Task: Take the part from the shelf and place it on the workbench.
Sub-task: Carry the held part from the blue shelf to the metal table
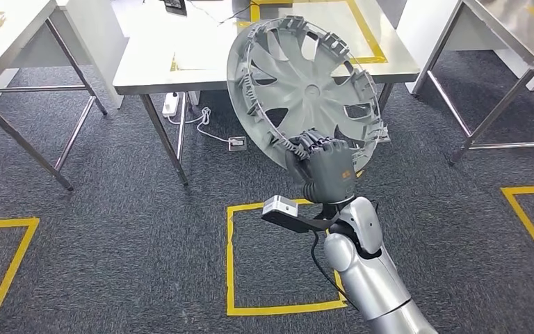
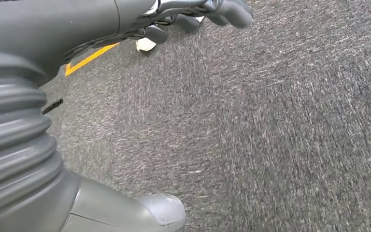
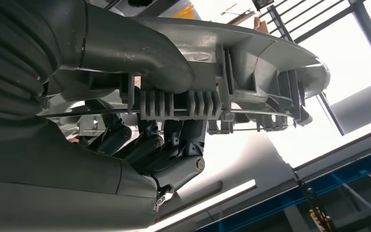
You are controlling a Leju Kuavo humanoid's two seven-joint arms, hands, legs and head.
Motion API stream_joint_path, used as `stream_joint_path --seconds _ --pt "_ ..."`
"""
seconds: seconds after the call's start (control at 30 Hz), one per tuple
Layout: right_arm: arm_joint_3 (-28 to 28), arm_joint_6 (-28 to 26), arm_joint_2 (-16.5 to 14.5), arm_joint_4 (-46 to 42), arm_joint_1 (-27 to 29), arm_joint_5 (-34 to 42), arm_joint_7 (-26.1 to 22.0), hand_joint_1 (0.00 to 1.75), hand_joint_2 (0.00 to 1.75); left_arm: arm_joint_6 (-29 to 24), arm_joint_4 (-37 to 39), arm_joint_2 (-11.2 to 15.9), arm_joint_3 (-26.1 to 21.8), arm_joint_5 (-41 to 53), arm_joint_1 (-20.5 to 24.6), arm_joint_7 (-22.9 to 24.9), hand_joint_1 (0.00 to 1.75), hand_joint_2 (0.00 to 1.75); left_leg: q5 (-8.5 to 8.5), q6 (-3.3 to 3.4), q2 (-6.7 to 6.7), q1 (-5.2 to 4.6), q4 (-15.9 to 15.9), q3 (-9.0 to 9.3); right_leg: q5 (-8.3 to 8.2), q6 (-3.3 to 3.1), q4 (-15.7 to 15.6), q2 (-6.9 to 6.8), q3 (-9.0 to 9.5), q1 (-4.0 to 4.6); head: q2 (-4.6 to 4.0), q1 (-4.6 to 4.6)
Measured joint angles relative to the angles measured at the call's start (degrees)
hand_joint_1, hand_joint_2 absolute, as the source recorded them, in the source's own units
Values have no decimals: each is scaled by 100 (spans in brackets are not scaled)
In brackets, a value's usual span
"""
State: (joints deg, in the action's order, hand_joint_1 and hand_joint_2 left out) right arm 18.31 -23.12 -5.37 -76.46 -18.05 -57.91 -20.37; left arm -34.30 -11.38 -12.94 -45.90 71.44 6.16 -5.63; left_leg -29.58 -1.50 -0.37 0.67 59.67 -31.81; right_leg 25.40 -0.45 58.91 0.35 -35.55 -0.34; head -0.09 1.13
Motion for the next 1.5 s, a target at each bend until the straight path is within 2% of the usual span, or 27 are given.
stream_joint_path --seconds 0.07,0.13,0.17,0.2,0.23,0.3,0.33,0.4,0.5,0.57,0.63,0.67,0.7,0.73,0.8,0.83,0.87,1.03,1.1,1.17,1.2,1.23,1.3,1.33,1.37,1.4,1.5 --pt "-1 1 -15 -2 -17 -27 8 175 175 -4 -1 2 -1 4 8 7 0 175 -156 -42 21 0 365 -198 40 -65 -36 -6 91 -23 0 -9" --pt "-2 2 -22 -2 -26 -57 17 175 175 -4 1 3 -1 11 6 19 0 175 -379 -58 21 0 1075 -645 107 -110 -35 -11 150 -12 0 -16" --pt "-2 5 -23 -2 -13 -67 25 175 175 -3 2 4 -1 16 -5 27 0 175 -397 -58 21 1 1338 -839 143 -117 -32 -8 186 -6 0 -16" --pt "-2 9 -23 -2 6 -72 34 175 175 -3 2 5 -1 23 -19 36 0 175 -309 -53 21 1 1416 -939 182 -117 -30 -4 230 -2 0 -15" --pt "-2 14 -23 -2 25 -71 44 175 175 -3 3 7 -1 31 -31 44 0 175 -121 -44 21 1 1288 -934 222 -111 -24 2 281 0 0 -16" --pt "-2 21 -25 -2 43 -70 53 175 175 -3 4 9 -1 47 -36 50 0 175 336 -9 19 -4 659 -722 314 -78 -5 12 378 5 0 -15" --pt "-2 23 -26 -3 39 -71 54 175 175 -3 4 9 -1 52 -32 50 0 175 451 13 17 -11 352 -595 357 -50 11 19 401 14 0 -16" --pt "-2 22 -27 -8 30 -72 50 175 175 -3 4 10 0 55 -23 52 0 175 449 67 9 -28 70 -466 406 10 16 28 405 29 0 -12" --pt "-2 34 -30 -23 34 -59 49 175 175 -3 3 10 -3 56 -25 64 0 175 381 167 -1 -16 6 -403 474 107 51 18 399 23 0 -5" --pt "-2 41 -32 -30 30 -30 39 175 175 -3 2 8 -6 57 -19 67 0 175 343 234 -3 9 -23 -339 640 174 454 -1 193 7 0 11" --pt "-2 41 -31 -29 32 12 13 175 175 -3 2 9 -7 57 -20 68 0 175 283 262 -2 9 -24 -286 871 218 1220 -9 -282 -8 0 24" --pt "-3 42 -30 -28 42 32 2 175 175 -3 2 11 -7 57 -29 69 0 175 248 262 -3 9 -23 -250 916 230 1534 -10 -513 -16 0 24" --pt "-5 43 -29 -25 57 55 -3 175 175 -3 2 13 -7 56 -40 71 0 175 205 255 -5 9 -22 -201 840 235 1665 -10 -666 -21 0 25" --pt "-7 44 -28 -22 70 71 -5 175 175 -3 2 14 -7 56 -50 73 0 175 159 245 -8 9 -22 -139 642 230 1558 -11 -699 -26 0 26" --pt "-8 48 -28 -17 82 91 -15 175 175 -3 3 12 -8 55 -61 74 0 175 57 211 -12 10 -23 -12 72 203 829 -25 -488 -28 0 23" --pt "-8 49 -28 -13 76 93 -26 175 175 -3 3 11 -9 54 -59 76 0 175 12 184 -13 1 -23 37 -100 183 474 -33 -345 -12 0 24" --pt "-8 50 -31 -9 66 96 -38 175 175 -3 3 11 -10 54 -54 78 0 175 -24 153 -11 -7 -26 65 -163 150 225 -40 -238 1 0 22" --pt "-10 46 -46 13 52 109 -35 175 175 -1 -1 15 -13 54 -53 75 0 175 -156 -11 26 -10 17 106 -24 -33 11 9 -67 9 0 -11" --pt "-12 42 -59 14 50 107 -33 175 175 3 -1 15 -15 54 -40 68 0 175 -349 -50 29 1 537 -179 21 -103 -20 26 18 -10 0 -27" --pt "-13 40 -64 14 48 102 -41 175 175 7 2 15 -15 53 -40 67 0 175 -520 -66 28 3 1273 -670 87 -135 -18 53 86 -5 0 -32" --pt "-13 42 -64 15 58 101 -44 175 175 9 2 15 -16 52 -52 67 0 175 -479 -66 28 4 1474 -853 127 -136 -16 73 132 -2 0 -33" --pt "-13 43 -64 15 70 103 -44 175 175 11 3 15 -16 50 -66 68 0 175 -325 -61 27 3 1477 -943 173 -134 -13 94 189 0 0 -33" --pt "-14 44 -67 16 87 108 -40 175 175 12 3 17 -17 47 -82 69 0 175 219 -27 18 3 911 -836 274 -114 -6 136 322 2 0 -34" --pt "-15 42 -69 16 86 110 -40 175 175 13 4 20 -19 47 -83 69 0 175 430 -6 -3 -6 571 -722 326 -92 2 152 368 10 0 -32" --pt "-15 39 -72 16 80 110 -41 175 175 13 4 22 -20 47 -78 69 0 175 528 19 -21 -12 276 -609 370 -65 14 169 391 16 0 -36" --pt "-15 35 -74 15 74 110 -45 175 175 14 4 23 -22 47 -70 69 0 175 545 41 -38 -20 106 -537 400 -37 17 180 397 22 0 -36" --pt "-15 34 -75 12 73 115 -50 175 175 14 3 24 -27 43 -53 72 0 175 437 129 -43 -16 -1 -455 452 66 -6 183 415 21 0 -35"
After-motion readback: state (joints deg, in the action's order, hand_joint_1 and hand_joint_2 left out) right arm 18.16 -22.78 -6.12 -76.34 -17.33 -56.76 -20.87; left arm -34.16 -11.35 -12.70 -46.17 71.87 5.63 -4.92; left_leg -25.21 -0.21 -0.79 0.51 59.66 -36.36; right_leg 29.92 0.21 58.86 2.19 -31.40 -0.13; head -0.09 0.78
